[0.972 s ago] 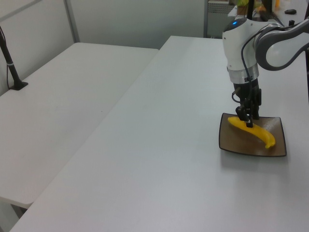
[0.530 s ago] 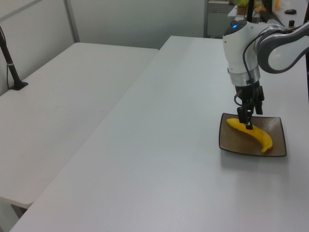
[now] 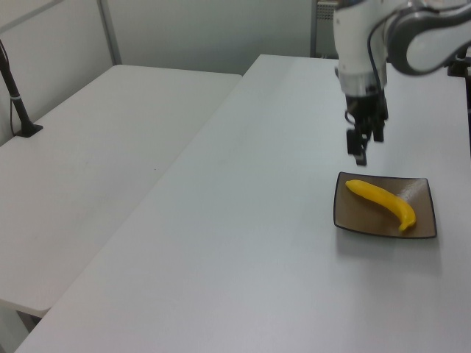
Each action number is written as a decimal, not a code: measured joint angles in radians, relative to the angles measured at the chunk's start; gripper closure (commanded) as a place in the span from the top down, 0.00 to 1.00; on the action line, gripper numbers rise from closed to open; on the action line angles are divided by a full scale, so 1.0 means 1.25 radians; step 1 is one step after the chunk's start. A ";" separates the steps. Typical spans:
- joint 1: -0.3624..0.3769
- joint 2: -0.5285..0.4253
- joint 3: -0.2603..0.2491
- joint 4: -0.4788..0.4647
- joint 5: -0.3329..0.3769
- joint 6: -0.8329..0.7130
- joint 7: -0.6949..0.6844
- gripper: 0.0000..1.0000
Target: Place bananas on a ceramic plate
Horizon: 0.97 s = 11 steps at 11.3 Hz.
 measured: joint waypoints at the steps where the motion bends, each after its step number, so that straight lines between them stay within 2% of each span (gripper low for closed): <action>1: -0.007 -0.002 0.000 0.039 0.000 -0.021 -0.001 1.00; 3: -0.031 -0.009 -0.003 0.149 0.000 -0.092 -0.011 1.00; 5: -0.044 -0.015 -0.014 0.225 0.000 -0.119 -0.011 1.00; 8: -0.046 -0.015 -0.057 0.273 0.005 -0.120 -0.033 1.00; 11: -0.043 -0.015 -0.118 0.288 0.060 -0.120 -0.202 1.00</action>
